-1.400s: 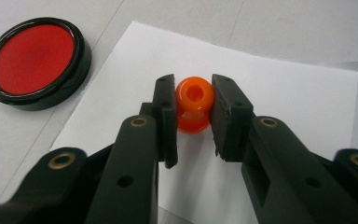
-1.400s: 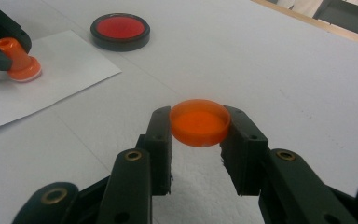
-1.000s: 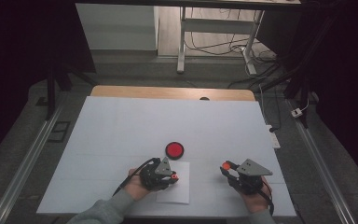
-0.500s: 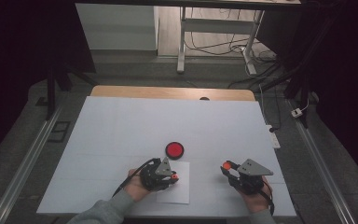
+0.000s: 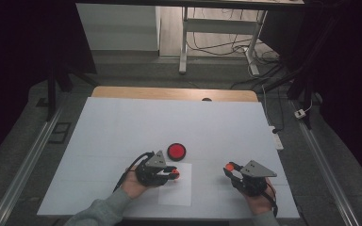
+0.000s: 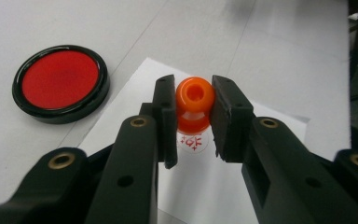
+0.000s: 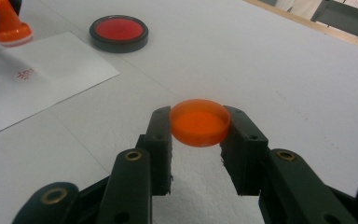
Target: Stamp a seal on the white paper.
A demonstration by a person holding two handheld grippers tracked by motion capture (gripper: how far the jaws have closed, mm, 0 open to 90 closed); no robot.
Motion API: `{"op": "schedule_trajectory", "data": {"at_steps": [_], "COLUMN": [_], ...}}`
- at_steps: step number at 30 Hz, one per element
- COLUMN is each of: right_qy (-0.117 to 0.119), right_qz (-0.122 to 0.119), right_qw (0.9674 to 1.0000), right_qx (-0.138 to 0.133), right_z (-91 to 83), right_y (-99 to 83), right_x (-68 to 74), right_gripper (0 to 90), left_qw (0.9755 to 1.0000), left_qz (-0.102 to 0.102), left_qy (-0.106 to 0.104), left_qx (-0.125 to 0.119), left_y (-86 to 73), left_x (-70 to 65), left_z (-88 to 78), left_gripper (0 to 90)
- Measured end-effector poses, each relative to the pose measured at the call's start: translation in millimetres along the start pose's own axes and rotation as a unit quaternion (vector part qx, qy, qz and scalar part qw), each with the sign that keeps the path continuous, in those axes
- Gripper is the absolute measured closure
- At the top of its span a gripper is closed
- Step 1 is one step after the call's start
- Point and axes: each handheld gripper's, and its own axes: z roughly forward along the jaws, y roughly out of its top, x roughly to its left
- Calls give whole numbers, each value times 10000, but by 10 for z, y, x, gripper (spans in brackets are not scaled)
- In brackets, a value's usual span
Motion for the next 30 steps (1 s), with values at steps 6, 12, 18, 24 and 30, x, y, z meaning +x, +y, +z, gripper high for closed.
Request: {"op": "schedule_trajectory", "data": {"at_steps": [6,12,18,24,30], "right_qy": [-4,-5,-8,10,9], "right_qz": [5,5,13,7,1], "right_qw": [10000,10000,10000,10000,10000], "right_qx": [3,3,1,-12,-1], "right_z": [3,2,1,5,7], "right_y": [-3,-2,-1,-1,-2], "right_x": [-3,-3,-3,-2,-1], "right_gripper": [643,643,643,643,643], "left_qw": [9999,9996,9992,9982,9960], "left_qz": [-55,-105,-169,-279,-425], "left_qy": [-56,-90,-107,-124,-160], "left_qx": [-134,-248,-346,-520,-771], "left_y": [32,39,40,33,40], "left_x": [3,29,42,80,123], "left_z": [-77,-149,-209,-295,-434], "left_gripper": [722,721,722,721,722]}}
